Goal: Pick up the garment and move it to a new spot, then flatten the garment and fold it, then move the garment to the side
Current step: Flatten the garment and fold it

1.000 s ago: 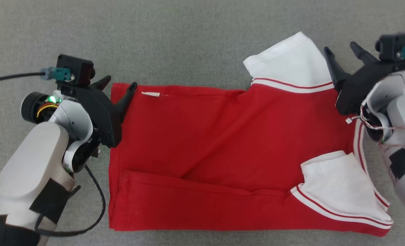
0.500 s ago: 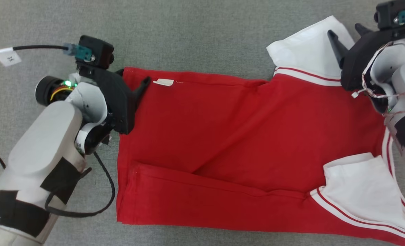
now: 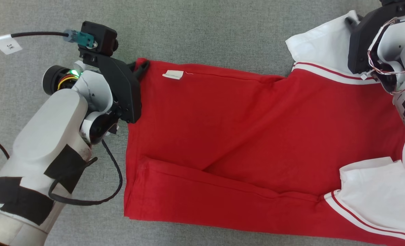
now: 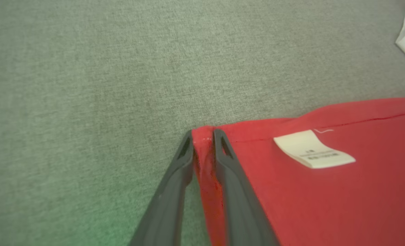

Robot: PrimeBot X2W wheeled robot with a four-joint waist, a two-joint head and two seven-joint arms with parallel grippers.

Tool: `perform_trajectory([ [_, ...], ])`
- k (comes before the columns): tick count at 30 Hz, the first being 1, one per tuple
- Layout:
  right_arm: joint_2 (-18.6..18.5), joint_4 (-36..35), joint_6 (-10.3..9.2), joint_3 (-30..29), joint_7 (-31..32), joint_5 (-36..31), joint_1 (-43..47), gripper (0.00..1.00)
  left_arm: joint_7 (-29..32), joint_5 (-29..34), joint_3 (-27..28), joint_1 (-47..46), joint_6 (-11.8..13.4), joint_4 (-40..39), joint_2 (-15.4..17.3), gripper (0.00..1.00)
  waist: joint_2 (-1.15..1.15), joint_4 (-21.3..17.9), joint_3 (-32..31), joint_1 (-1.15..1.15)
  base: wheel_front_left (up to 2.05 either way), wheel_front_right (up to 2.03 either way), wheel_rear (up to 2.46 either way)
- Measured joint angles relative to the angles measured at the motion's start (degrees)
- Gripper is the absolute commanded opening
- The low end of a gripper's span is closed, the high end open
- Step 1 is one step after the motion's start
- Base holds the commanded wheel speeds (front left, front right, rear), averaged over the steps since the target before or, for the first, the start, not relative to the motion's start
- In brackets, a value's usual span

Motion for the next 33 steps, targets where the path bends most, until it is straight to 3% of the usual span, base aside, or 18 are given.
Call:
perform_trajectory([
  [14, -1.86, -2.55, 0.00, 2.85, -15.21, 4.34, 4.63, 0.00, -14.52, -0.49, 1.31, 3.60, 0.27, 2.41, -0.14, 0.00, 0.01, -1.54, -4.97, 0.00, 0.00, 0.00, 0.00],
  [26, -6.61, -13.30, 0.00, 4.82, -28.27, 10.18, 18.93, 0.00, -22.54, -0.63, 2.11, 13.94, 2.61, -1.49, 0.88, 0.00, 0.00, -4.60, -11.93, 0.00, 0.00, 0.00, 0.00],
  [33, -8.76, -22.21, 0.00, 1.90, -30.82, 10.29, 30.12, 0.00, -27.53, -1.04, 3.55, 21.21, 5.47, -6.71, 2.85, 0.00, 0.00, -7.01, -14.40, -0.01, 0.00, 0.00, 0.00],
])
